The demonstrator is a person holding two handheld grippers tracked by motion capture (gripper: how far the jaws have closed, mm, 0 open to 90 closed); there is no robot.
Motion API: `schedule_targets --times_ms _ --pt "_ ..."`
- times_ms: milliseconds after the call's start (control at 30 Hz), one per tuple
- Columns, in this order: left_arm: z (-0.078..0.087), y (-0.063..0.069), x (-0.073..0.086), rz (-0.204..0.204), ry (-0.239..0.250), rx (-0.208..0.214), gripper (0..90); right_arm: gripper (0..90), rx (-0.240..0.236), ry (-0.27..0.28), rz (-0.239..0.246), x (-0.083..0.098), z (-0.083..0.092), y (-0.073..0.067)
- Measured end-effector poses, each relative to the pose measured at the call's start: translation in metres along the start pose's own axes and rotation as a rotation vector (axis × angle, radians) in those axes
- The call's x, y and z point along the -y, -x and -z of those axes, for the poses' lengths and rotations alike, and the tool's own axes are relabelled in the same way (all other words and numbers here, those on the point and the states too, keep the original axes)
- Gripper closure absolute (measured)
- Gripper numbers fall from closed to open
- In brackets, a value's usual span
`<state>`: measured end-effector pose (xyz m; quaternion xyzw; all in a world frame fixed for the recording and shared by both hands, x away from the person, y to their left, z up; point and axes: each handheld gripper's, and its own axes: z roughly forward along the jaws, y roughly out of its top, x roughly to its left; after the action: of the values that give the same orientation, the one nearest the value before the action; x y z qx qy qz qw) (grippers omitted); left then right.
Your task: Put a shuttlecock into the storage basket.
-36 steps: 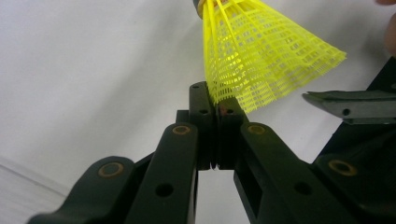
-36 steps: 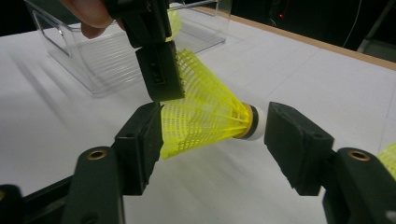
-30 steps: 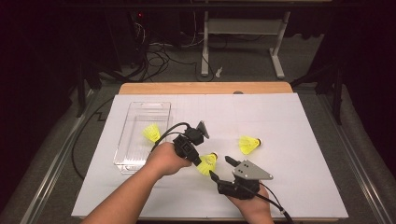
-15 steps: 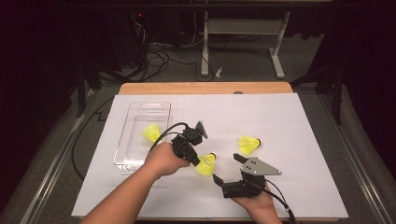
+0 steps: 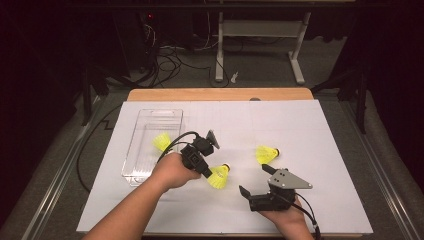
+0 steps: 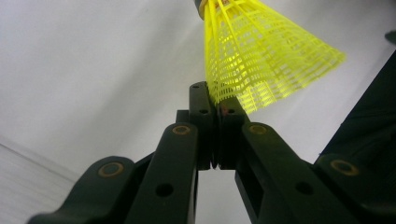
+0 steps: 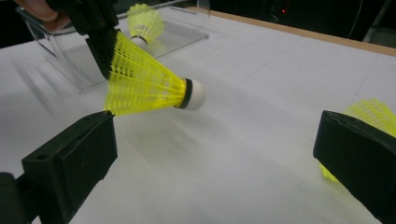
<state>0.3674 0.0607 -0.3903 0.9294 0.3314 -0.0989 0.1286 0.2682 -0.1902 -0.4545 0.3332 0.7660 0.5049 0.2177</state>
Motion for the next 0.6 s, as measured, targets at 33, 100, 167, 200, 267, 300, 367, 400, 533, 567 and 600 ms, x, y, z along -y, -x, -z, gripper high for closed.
schedule_targets --times_ms 33,100,167,200,267,300,367,400,533,567,600 --pt "0.0 0.0 0.0 0.002 0.001 0.0 88.2 0.4 0.002 -0.002 0.001 0.001 0.001 0.001" --pt "0.0 0.0 0.0 -0.002 0.002 0.004 88.2 0.4 0.013 -0.005 0.008 0.003 0.004 0.004" --pt "0.0 0.0 0.0 0.0 0.004 0.005 88.3 0.4 0.021 -0.007 0.012 0.004 0.006 0.006" --pt "0.001 0.0 0.0 0.0 0.002 0.003 88.2 0.4 0.028 -0.011 0.012 0.005 0.008 0.008" --pt "0.001 0.0 0.0 0.0 0.002 0.003 88.2 0.4 0.031 -0.017 0.014 0.007 0.012 0.01" --pt "0.001 0.0 0.0 -0.001 0.002 0.002 88.2 0.4 0.041 -0.021 0.016 0.008 0.014 0.012" --pt "0.001 -0.001 0.0 0.0 0.003 0.005 88.3 0.4 0.05 -0.028 0.012 0.011 0.02 0.017" --pt "0.001 -0.001 0.0 0.002 0.004 0.007 88.3 0.4 0.055 -0.03 0.01 0.011 0.022 0.018" --pt "0.001 -0.001 0.0 -0.002 0.003 0.011 88.3 0.4 0.078 -0.029 -0.005 0.018 0.033 0.028" --pt "0.001 -0.001 0.001 -0.004 0.003 0.012 88.3 0.4 0.083 -0.033 -0.013 0.02 0.035 0.03" --pt "0.002 -0.001 0.001 -0.006 0.003 0.013 88.3 0.4 0.09 -0.035 -0.016 0.023 0.037 0.032"
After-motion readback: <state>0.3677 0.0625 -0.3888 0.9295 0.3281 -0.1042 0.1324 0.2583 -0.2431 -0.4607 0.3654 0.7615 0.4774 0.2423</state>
